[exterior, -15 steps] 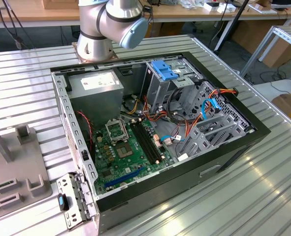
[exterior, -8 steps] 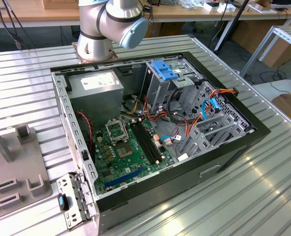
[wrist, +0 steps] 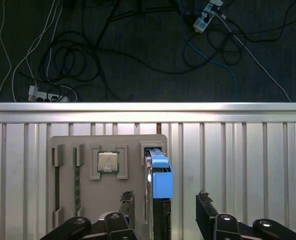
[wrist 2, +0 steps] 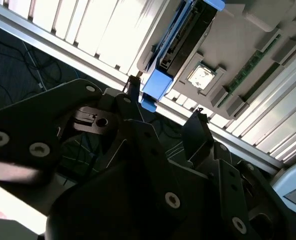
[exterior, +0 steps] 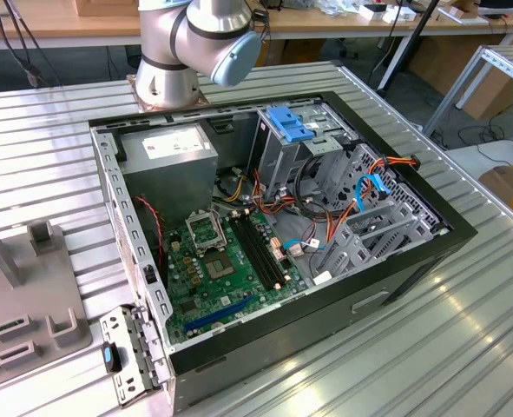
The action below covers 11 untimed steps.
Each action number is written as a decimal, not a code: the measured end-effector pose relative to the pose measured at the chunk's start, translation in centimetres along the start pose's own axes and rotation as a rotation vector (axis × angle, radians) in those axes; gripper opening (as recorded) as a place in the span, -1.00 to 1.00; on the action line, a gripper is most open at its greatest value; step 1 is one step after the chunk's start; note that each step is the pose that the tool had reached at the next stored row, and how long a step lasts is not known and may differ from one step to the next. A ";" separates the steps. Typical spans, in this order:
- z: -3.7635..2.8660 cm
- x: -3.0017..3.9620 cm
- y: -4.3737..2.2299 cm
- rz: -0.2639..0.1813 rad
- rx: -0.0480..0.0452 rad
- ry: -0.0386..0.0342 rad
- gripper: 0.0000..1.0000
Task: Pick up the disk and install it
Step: 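Pick up the disk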
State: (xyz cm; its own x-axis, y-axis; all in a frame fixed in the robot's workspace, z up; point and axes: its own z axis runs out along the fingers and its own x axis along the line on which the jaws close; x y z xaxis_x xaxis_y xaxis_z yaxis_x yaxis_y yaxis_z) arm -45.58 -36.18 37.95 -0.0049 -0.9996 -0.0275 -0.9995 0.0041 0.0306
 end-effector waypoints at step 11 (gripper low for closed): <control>0.29 0.01 -0.01 0.000 0.0001 -0.0001 0.20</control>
State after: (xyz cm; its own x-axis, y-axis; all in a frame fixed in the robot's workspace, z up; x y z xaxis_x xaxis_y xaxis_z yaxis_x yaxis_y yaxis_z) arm -45.58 -36.19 37.67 -0.0048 -0.9996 -0.0277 -0.9995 0.0040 0.0305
